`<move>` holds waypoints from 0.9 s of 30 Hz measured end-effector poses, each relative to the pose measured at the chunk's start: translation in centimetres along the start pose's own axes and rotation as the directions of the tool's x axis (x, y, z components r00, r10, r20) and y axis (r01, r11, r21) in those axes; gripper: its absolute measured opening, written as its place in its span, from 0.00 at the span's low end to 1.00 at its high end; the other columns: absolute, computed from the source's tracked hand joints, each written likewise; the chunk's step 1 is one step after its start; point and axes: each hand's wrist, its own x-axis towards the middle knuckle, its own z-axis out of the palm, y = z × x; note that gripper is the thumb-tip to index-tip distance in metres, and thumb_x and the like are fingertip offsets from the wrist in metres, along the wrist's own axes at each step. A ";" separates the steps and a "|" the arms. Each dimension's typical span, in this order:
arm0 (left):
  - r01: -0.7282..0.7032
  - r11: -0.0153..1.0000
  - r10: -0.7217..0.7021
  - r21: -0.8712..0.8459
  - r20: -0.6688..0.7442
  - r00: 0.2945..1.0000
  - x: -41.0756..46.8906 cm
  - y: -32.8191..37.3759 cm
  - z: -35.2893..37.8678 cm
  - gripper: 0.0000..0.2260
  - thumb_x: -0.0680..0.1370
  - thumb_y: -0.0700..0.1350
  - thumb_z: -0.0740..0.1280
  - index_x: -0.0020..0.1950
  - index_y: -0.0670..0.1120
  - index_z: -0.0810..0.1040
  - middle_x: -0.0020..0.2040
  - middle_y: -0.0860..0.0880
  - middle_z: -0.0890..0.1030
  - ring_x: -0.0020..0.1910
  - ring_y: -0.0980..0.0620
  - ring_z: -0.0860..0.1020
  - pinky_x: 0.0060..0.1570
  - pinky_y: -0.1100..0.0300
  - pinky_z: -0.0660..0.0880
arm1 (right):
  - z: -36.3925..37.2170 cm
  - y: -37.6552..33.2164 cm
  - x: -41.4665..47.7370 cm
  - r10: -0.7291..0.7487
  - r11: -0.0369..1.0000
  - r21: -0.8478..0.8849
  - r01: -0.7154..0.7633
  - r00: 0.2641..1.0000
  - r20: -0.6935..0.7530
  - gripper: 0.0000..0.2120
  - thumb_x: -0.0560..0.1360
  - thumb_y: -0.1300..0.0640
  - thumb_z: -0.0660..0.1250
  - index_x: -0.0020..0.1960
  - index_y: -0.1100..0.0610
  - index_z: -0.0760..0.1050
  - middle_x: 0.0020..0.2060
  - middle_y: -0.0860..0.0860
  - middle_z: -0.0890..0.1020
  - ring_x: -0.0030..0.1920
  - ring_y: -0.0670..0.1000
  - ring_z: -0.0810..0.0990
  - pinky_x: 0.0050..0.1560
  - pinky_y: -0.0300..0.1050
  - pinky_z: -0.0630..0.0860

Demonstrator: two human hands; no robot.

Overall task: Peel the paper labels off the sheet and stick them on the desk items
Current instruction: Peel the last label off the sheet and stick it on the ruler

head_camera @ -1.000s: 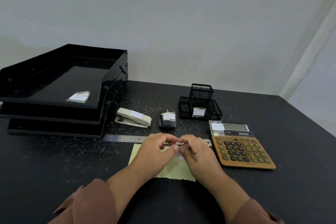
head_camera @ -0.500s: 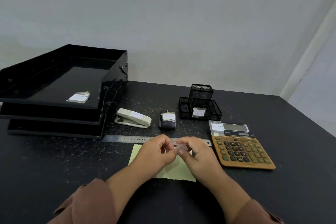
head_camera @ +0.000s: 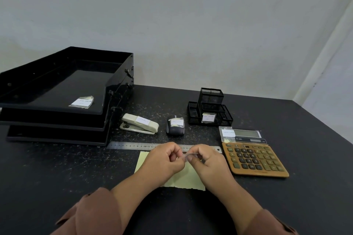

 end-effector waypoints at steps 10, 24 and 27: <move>0.021 0.984 -0.002 -0.174 0.110 0.994 -0.4 0.8 -0.5 0.10 0.71 0.42 0.70 0.39 0.49 0.69 0.36 0.53 0.77 0.33 0.57 0.70 0.35 0.64 0.70 | -0.2 0.3 0.1 0.142 0.977 0.168 -0.135 0.989 -0.030 0.08 0.73 0.59 0.66 0.38 0.48 0.76 0.33 0.45 0.77 0.35 0.40 0.73 0.37 0.32 0.68; 0.005 0.994 0.000 -0.106 0.042 0.999 -0.1 0.6 -0.7 0.04 0.73 0.44 0.69 0.40 0.52 0.80 0.37 0.56 0.76 0.32 0.63 0.70 0.35 0.72 0.69 | -0.2 0.0 0.0 0.194 0.946 0.259 -0.194 0.981 0.026 0.06 0.73 0.57 0.67 0.38 0.48 0.78 0.30 0.41 0.79 0.33 0.38 0.75 0.32 0.30 0.70; 0.028 0.992 -0.020 -0.126 0.063 0.998 0.0 0.5 -0.6 0.04 0.73 0.45 0.69 0.38 0.51 0.78 0.33 0.56 0.74 0.31 0.59 0.69 0.33 0.68 0.68 | -0.1 0.1 0.1 0.212 0.938 0.273 -0.213 0.977 0.035 0.05 0.73 0.57 0.67 0.38 0.49 0.78 0.28 0.41 0.78 0.30 0.38 0.74 0.30 0.30 0.69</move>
